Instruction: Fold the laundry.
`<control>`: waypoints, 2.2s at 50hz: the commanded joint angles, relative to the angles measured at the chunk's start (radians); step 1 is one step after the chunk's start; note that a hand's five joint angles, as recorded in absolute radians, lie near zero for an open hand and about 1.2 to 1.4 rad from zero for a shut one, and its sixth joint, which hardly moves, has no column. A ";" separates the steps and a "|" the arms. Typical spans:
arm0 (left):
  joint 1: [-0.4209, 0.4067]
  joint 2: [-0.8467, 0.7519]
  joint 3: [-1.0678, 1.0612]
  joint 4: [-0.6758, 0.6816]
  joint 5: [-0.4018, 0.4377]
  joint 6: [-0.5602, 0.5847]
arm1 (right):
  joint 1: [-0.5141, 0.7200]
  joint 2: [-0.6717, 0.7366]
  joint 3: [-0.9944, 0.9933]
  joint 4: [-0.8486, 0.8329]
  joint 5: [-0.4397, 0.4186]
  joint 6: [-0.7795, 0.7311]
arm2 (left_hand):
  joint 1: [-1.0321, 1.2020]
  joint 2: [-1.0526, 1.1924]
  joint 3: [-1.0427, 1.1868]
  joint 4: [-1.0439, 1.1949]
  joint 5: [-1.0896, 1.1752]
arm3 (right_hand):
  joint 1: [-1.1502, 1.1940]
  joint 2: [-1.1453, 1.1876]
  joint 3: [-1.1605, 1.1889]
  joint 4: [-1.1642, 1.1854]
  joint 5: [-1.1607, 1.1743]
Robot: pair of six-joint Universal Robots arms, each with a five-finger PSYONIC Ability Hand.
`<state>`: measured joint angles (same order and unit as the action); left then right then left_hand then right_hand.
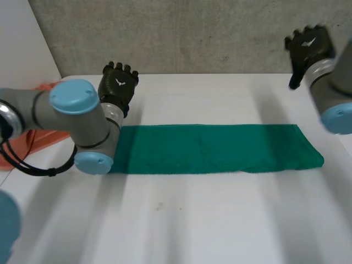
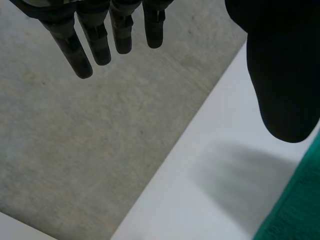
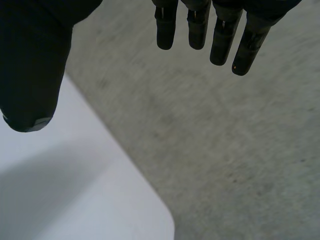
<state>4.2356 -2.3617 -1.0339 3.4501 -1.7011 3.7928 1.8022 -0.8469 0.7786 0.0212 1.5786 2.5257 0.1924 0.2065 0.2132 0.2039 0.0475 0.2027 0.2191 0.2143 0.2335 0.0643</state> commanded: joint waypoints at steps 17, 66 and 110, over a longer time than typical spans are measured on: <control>-0.002 0.400 -0.583 0.052 0.078 -0.265 | -0.302 -0.271 0.720 0.122 -0.384 -0.093 | -0.017 -0.031 -0.038 -0.029 -0.047 | 0.226 0.209 0.214 0.195 0.190; -0.003 0.410 -0.623 0.076 0.070 -0.274 | -0.372 -0.207 0.564 -0.130 -0.213 -0.303 | -0.014 -0.028 -0.035 -0.026 -0.044 | 1.194 1.177 1.182 1.163 1.157; -0.158 0.345 -0.512 0.069 0.061 -0.300 | -0.043 -0.222 0.860 -0.036 -0.295 -0.007 | -0.014 -0.028 -0.035 -0.026 -0.044 | 0.296 0.279 0.284 0.265 0.259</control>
<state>4.0925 -1.9975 -1.5550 3.5209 -1.6364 3.4936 1.8638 -1.0643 1.5517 -0.0096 1.3409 2.5315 0.1924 0.2065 0.2132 0.2039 0.0474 0.2376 0.2740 0.2657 0.2717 0.1072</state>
